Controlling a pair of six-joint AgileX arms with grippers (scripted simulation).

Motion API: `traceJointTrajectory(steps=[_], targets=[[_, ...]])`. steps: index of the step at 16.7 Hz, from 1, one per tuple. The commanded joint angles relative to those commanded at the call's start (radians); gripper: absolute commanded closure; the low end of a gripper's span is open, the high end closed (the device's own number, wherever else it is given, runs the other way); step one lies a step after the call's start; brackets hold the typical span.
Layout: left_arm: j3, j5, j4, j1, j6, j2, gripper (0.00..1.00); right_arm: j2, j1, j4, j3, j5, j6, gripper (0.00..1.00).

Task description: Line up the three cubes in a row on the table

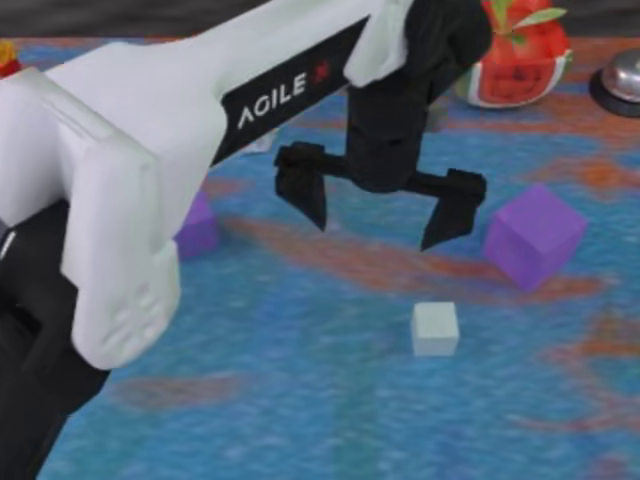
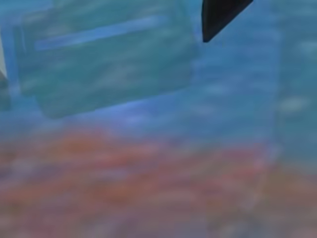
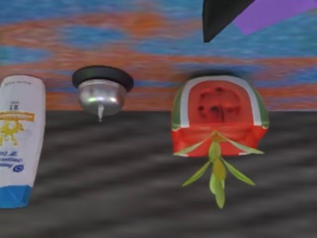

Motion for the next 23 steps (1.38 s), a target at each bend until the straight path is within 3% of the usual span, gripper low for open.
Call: traceJointTrajectory(steps=[8, 12, 16, 23], targets=[[-0.171, 0.011, 0.044, 0.271, 0.875, -0.058, 0.0, 0.0, 0.0, 0.0, 0.0, 0.0, 0.0, 0.0], [-0.238, 0.016, 0.078, 0.384, 1.175, -0.102, 0.0, 0.0, 0.0, 0.0, 0.0, 0.0, 0.0, 0.0], [-0.272, 0.02, 0.107, 0.444, 1.304, -0.139, 0.0, 0.0, 0.0, 0.0, 0.0, 0.0, 0.0, 0.0], [-0.284, 0.02, 0.124, 0.444, 1.308, -0.135, 0.0, 0.0, 0.0, 0.0, 0.0, 0.0, 0.0, 0.0]])
